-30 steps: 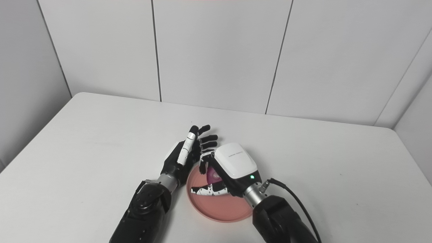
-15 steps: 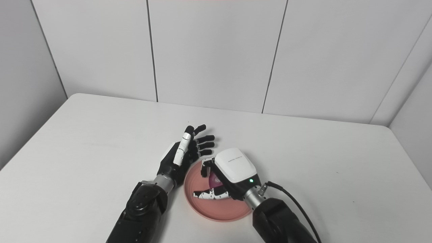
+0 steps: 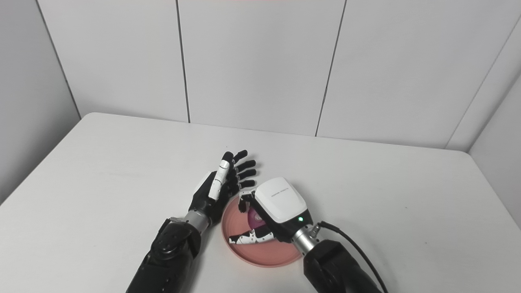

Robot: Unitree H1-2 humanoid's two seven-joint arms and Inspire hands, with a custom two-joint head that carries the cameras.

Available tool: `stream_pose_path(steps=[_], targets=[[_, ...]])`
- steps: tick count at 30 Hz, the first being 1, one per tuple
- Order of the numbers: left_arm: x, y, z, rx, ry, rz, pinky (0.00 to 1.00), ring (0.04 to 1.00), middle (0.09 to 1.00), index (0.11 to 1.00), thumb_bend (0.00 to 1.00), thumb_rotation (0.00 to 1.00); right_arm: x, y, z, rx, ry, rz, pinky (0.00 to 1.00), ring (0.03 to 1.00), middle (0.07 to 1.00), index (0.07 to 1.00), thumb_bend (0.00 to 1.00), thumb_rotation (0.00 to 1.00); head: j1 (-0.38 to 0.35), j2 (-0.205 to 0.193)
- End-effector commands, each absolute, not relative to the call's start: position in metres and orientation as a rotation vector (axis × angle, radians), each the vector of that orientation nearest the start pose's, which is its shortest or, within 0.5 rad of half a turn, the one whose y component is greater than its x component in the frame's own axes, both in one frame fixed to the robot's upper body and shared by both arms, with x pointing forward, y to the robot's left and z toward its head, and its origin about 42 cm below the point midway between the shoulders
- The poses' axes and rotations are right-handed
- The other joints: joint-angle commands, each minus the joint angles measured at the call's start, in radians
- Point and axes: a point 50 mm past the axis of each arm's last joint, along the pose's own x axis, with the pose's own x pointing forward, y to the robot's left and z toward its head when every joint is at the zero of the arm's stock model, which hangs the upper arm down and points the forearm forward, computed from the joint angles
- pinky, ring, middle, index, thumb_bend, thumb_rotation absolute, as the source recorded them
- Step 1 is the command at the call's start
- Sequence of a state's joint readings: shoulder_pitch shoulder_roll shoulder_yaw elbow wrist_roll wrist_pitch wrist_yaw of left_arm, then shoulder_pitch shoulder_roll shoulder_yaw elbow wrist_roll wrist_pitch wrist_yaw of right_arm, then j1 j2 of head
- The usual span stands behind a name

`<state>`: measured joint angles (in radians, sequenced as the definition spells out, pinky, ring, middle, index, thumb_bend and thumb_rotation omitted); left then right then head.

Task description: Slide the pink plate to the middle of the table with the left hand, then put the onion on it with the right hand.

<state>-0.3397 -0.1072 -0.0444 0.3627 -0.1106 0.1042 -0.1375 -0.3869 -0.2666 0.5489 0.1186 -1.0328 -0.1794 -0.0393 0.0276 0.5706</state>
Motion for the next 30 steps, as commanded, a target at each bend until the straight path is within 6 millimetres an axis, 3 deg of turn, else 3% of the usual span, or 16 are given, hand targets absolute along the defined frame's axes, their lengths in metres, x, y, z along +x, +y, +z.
stream_pose_path(steps=[1,3,6,9,14,24,30], targets=[[0.360,0.126,0.061,-0.166,0.337,-0.279,0.76,0.813,0.784,0.904,0.73,0.97,0.363,-0.122,0.179,-1.344,-0.777,0.489,0.30,0.352,0.439,0.504,0.72,0.74,-0.002,0.002],[0.361,0.126,0.062,-0.166,0.336,-0.283,0.77,0.804,0.764,0.910,0.73,0.97,0.363,-0.123,0.181,-1.344,-0.776,0.495,0.36,0.417,0.496,0.564,0.75,0.79,-0.002,0.002],[0.361,0.126,0.062,-0.178,0.332,-0.285,0.79,0.789,0.732,0.912,0.72,0.97,0.363,-0.124,0.182,-1.339,-0.765,0.506,0.51,0.543,0.587,0.619,0.82,0.95,-0.002,0.002],[0.361,0.126,0.063,-0.183,0.331,-0.285,0.79,0.782,0.720,0.902,0.72,0.96,0.365,-0.126,0.182,-1.337,-0.763,0.514,0.54,0.566,0.605,0.623,0.85,0.99,-0.004,0.003],[0.362,0.127,0.063,-0.185,0.331,-0.282,0.75,0.754,0.710,0.890,0.72,0.95,0.367,-0.128,0.181,-1.343,-0.760,0.522,0.57,0.593,0.631,0.629,0.89,1.00,-0.006,0.002],[0.364,0.129,0.065,-0.174,0.329,-0.293,0.73,0.788,0.746,0.889,0.72,0.96,0.369,-0.129,0.185,-1.345,-0.764,0.514,0.56,0.591,0.626,0.626,0.87,1.00,-0.012,-0.001],[0.365,0.132,0.066,-0.145,0.321,-0.296,0.75,0.815,0.767,0.896,0.72,0.99,0.368,-0.133,0.199,-1.337,-0.803,0.470,0.54,0.582,0.617,0.621,0.84,1.00,-0.021,-0.001]])
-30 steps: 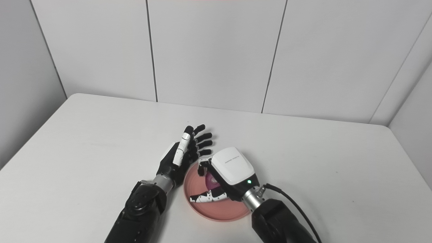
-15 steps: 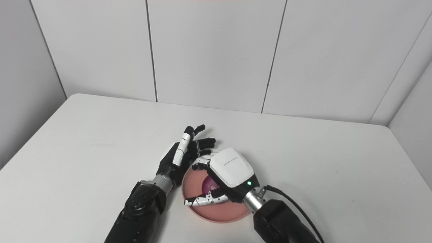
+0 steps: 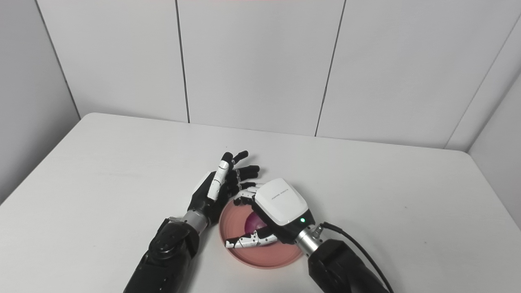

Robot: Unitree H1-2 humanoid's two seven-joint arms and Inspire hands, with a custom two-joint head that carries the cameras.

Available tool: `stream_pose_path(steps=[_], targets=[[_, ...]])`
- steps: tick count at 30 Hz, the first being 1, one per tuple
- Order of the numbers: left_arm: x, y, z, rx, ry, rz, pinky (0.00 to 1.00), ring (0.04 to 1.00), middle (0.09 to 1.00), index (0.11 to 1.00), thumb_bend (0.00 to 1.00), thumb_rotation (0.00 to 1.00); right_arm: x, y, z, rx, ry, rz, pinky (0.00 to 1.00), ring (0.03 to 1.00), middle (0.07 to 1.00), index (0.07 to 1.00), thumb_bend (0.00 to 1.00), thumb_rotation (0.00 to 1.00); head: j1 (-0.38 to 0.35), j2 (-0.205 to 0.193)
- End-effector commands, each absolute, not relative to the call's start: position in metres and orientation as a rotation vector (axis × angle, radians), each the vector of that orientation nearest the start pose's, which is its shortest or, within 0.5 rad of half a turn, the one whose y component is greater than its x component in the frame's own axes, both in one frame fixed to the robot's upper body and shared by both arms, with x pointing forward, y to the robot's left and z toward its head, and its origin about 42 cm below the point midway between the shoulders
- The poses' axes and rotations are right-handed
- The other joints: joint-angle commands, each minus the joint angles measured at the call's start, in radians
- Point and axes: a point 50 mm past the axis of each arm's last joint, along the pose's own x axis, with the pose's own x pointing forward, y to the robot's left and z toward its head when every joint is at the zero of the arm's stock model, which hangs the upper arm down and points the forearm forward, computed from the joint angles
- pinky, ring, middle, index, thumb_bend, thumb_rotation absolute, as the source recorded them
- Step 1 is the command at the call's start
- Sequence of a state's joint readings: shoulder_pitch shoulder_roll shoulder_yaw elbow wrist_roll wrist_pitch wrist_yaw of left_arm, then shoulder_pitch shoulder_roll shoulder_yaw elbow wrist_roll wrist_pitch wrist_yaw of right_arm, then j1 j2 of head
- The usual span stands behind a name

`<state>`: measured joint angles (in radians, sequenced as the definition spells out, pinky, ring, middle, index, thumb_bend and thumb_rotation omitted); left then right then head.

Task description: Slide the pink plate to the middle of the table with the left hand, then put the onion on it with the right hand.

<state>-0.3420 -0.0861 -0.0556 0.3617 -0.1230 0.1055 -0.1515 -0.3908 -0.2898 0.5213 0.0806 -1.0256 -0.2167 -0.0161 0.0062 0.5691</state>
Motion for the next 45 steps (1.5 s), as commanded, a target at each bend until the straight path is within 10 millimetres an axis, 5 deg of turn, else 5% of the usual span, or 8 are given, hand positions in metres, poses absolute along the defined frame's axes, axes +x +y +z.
stream_pose_path(steps=[1,9,14,21,25,29,37,45], targets=[[0.365,0.132,0.066,-0.150,0.319,-0.296,0.78,0.818,0.770,0.900,0.73,0.99,0.368,-0.135,0.203,-1.326,-0.814,0.456,0.54,0.581,0.617,0.627,0.84,1.00,0.000,0.000],[0.365,0.134,0.072,-0.171,0.298,-0.266,0.82,0.824,0.785,0.878,0.75,1.00,0.370,-0.166,0.240,-1.211,-0.886,0.273,0.51,0.581,0.632,0.652,0.79,1.00,-0.006,-0.003],[0.365,0.134,0.078,-0.177,0.266,-0.259,0.82,0.820,0.790,0.882,0.75,1.00,0.366,-0.191,0.240,-1.117,-0.835,0.194,0.58,0.659,0.708,0.696,0.79,1.00,-0.013,-0.006],[0.358,0.132,0.095,-0.147,0.176,-0.255,0.84,0.875,0.891,0.882,0.78,0.99,0.351,-0.223,0.214,-0.814,-0.582,0.149,0.83,0.862,0.881,0.844,0.83,1.00,-0.021,-0.004],[0.350,0.133,0.107,-0.063,0.095,-0.222,0.98,0.943,0.935,0.886,0.76,1.00,0.344,-0.233,0.192,-0.617,-0.446,0.127,0.91,0.951,0.951,0.926,0.82,1.00,-0.025,-0.002],[0.341,0.137,0.114,-0.025,0.063,-0.198,1.00,0.999,0.994,0.922,0.72,1.00,0.338,-0.237,0.168,-0.384,-0.278,0.086,0.99,0.995,0.991,0.984,0.82,1.00,-0.031,0.000],[0.317,0.149,0.108,0.053,0.020,-0.182,1.00,1.000,1.000,0.999,0.81,1.00,0.320,-0.226,0.135,0.056,-0.003,0.066,1.00,1.000,1.000,1.000,0.93,1.00,-0.049,0.004],[0.300,0.155,0.095,0.136,0.017,-0.155,1.00,1.000,1.000,1.000,0.68,1.00,0.307,-0.212,0.118,0.240,0.105,0.043,1.00,1.000,1.000,1.000,0.92,1.00,-0.053,0.011]])
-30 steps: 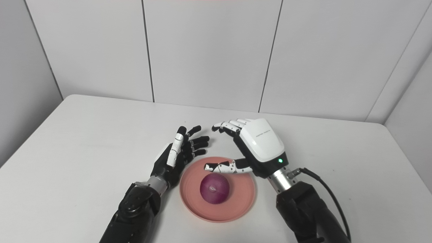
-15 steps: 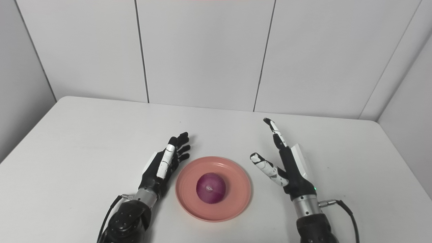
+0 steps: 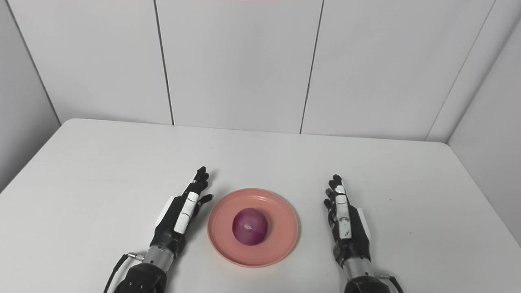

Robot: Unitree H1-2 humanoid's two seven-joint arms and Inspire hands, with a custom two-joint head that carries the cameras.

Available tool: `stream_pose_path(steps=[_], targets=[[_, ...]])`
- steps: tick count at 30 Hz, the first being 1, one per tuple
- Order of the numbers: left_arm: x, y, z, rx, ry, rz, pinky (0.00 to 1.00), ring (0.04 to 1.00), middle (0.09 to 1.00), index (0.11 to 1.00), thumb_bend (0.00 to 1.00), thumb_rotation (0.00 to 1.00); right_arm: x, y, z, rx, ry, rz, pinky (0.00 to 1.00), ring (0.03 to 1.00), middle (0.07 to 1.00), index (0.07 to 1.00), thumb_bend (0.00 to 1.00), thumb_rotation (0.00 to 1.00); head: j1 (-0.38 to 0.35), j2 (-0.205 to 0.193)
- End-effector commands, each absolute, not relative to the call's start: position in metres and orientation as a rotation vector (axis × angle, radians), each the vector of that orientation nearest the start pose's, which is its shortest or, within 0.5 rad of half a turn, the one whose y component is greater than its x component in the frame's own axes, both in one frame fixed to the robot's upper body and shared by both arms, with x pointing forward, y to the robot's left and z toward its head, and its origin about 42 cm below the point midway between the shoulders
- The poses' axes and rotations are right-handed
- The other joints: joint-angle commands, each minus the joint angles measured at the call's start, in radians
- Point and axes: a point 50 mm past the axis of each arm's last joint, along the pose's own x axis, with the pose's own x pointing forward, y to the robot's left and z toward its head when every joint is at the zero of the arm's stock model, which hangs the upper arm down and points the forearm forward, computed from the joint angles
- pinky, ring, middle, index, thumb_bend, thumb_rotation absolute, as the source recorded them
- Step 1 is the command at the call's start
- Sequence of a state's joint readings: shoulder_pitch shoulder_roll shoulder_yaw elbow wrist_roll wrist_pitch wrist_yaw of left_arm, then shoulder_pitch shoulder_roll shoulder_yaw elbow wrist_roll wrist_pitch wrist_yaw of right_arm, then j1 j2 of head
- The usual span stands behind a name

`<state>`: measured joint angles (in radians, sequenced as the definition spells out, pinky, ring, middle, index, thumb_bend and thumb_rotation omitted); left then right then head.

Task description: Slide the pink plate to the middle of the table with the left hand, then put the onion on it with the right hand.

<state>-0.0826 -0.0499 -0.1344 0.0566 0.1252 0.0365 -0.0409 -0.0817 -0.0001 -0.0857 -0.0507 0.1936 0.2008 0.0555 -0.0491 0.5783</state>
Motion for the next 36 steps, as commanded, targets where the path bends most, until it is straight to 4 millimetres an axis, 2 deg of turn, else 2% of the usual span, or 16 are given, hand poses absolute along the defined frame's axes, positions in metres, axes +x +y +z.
stream_pose_path(steps=[1,7,14,20,23,32,36], targets=[[0.298,0.155,0.095,0.153,0.009,-0.150,1.00,1.000,1.000,1.000,0.68,1.00,0.306,-0.211,0.117,0.249,0.115,0.040,1.00,1.000,1.000,1.000,0.91,1.00,0.002,0.002],[0.290,0.155,0.088,0.211,-0.063,-0.095,1.00,1.000,1.000,1.000,0.60,1.00,0.301,-0.201,0.114,0.262,0.168,0.021,1.00,1.000,1.000,1.000,0.89,1.00,0.004,0.005],[0.288,0.153,0.083,0.205,-0.058,-0.053,1.00,1.000,1.000,1.000,0.63,1.00,0.300,-0.199,0.114,0.176,0.197,0.025,1.00,1.000,1.000,1.000,0.84,1.00,0.011,0.010],[0.292,0.147,0.086,0.117,-0.023,-0.003,1.00,1.000,1.000,1.000,0.62,1.00,0.301,-0.201,0.112,0.109,0.174,0.048,1.00,1.000,1.000,1.000,0.84,1.00,0.022,0.010],[0.294,0.145,0.086,0.069,0.005,0.010,1.00,1.000,1.000,1.000,0.66,1.00,0.301,-0.202,0.111,0.078,0.160,0.057,1.00,1.000,1.000,1.000,0.85,1.00,0.024,0.011],[0.298,0.146,0.092,0.049,0.036,-0.001,1.00,1.000,1.000,1.000,0.68,1.00,0.301,-0.202,0.111,0.019,0.130,0.060,1.00,1.000,1.000,0.998,0.84,1.00,0.026,0.014],[0.300,0.147,0.099,0.036,0.074,-0.015,1.00,1.000,1.000,1.000,0.75,1.00,0.301,-0.202,0.110,0.006,0.114,0.056,1.00,1.000,1.000,0.989,0.84,1.00,0.026,0.014]])
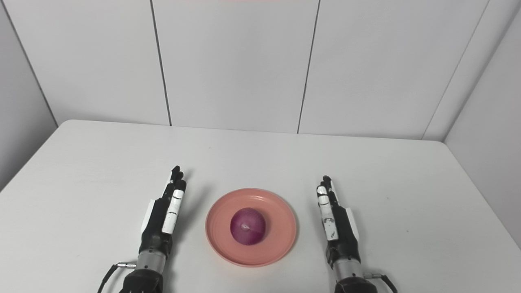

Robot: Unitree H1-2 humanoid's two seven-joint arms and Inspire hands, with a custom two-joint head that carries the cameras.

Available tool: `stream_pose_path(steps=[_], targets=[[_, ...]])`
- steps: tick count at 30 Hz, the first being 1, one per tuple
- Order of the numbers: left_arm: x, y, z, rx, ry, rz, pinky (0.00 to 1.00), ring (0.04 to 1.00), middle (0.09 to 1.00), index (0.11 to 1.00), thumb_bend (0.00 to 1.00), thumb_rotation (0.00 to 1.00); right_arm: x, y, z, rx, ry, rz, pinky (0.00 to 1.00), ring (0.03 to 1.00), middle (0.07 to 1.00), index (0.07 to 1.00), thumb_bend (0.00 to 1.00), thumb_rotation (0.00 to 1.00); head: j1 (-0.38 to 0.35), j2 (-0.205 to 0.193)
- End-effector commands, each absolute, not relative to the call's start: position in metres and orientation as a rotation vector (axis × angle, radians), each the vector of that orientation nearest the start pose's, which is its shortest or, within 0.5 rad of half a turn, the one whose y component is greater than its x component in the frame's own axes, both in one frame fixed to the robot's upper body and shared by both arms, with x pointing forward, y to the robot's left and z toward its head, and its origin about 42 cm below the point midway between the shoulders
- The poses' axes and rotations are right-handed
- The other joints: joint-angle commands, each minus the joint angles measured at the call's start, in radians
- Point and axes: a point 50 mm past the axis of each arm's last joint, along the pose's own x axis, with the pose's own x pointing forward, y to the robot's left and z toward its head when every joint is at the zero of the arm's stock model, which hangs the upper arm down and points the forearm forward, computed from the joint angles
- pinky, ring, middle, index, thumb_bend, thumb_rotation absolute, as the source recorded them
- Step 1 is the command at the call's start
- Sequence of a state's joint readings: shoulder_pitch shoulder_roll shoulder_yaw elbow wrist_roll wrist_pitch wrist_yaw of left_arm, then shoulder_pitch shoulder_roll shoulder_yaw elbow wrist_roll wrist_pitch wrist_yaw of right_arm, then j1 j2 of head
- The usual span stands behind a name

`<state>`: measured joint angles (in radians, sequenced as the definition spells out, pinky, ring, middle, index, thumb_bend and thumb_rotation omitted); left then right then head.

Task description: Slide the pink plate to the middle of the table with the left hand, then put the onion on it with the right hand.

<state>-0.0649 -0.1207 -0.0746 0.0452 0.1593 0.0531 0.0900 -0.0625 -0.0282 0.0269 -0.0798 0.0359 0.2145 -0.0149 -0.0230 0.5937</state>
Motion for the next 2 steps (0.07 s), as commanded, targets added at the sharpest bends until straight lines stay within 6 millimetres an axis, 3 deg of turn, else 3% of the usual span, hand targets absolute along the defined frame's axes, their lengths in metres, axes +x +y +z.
stream_pose_path(steps=[1,2], targets=[[0.3009,0.1471,0.1003,0.028,0.080,-0.016,1.00,1.000,1.000,1.000,0.76,1.00,0.3010,-0.2023,0.1098,0.008,0.109,0.057,1.00,1.000,1.000,0.987,0.84,1.00,-0.001,-0.001],[0.3014,0.1474,0.1012,0.023,0.084,-0.018,1.00,1.000,1.000,1.000,0.77,1.00,0.3011,-0.2022,0.1096,0.010,0.106,0.058,1.00,1.000,1.000,0.986,0.84,1.00,-0.001,-0.001]])
